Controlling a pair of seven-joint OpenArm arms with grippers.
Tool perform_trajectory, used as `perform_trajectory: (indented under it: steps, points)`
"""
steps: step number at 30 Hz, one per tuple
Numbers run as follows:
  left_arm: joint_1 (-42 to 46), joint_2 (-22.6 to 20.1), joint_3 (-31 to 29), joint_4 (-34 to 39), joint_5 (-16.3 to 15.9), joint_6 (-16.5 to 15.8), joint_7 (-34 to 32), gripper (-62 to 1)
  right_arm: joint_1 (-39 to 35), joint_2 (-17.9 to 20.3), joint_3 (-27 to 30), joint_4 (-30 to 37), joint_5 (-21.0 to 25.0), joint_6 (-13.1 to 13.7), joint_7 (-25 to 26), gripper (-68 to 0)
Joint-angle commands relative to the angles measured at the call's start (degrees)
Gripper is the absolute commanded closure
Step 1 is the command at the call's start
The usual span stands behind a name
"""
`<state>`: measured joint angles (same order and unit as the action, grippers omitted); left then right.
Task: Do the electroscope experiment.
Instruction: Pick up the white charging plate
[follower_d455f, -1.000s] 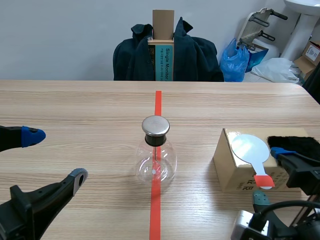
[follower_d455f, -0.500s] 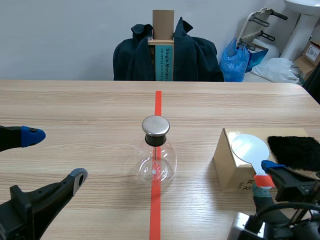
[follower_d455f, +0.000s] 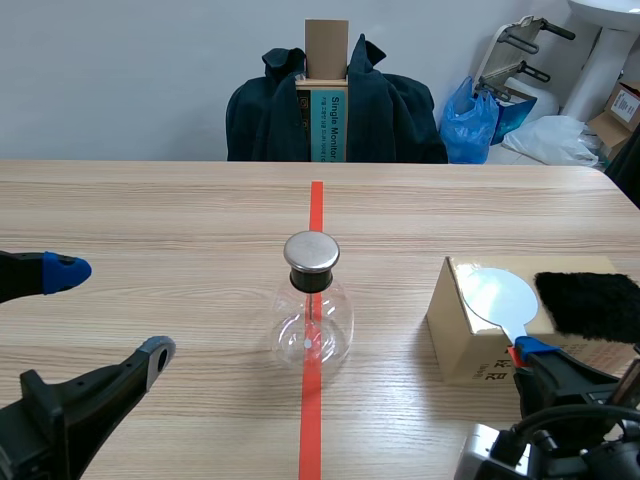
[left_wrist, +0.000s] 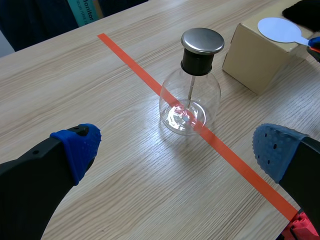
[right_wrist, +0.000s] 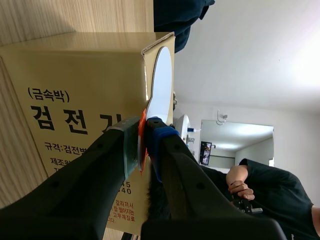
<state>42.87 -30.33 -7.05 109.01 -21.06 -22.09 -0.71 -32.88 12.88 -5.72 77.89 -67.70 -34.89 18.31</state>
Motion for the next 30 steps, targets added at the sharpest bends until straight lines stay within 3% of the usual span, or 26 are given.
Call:
perform_trajectory:
  steps: [1,3,6,7,14,23,30]
  points:
    - [-0.2,-0.02,0.04,0.72,-0.57,-0.11,-1.18,-62.3,0.5,0.94,0.52,1.33,0.17,-0.72,0.0,-0.7]
    - [-0.2,-0.02,0.04,0.72,-0.57,-0.11,-1.18,-62.3,0.5,0.94,0.52,1.33,0.17,-3.21,0.0,-0.7]
    - [-0.2,-0.02,0.04,0.72,-0.57,-0.11,-1.16,-62.3,0.5,0.92,0.52,1.4,0.2,-9.25,0.0,-0.7]
    - [-0.2,-0.02,0.04,0.72,-0.57,-0.11,-1.16,-62.3,0.5,0.94,0.52,1.4,0.22,-9.97,0.02,-0.7]
    - [-0.2,-0.02,0.04,0.72,-0.55,-0.11,-1.16,-62.3,-1.11,2.4,4.61,5.29,1.86,-9.97,0.11,-0.7]
    - [-0.2,-0.02,0.04,0.72,-0.55,-0.11,-1.16,-62.3,-3.69,7.78,8.79,18.73,14.95,-9.97,0.92,-0.7]
    - [-0.22,-0.04,0.04,0.72,-0.11,-0.11,-1.11,-62.3,-3.63,9.79,11.13,26.18,24.41,-9.97,2.84,-0.7]
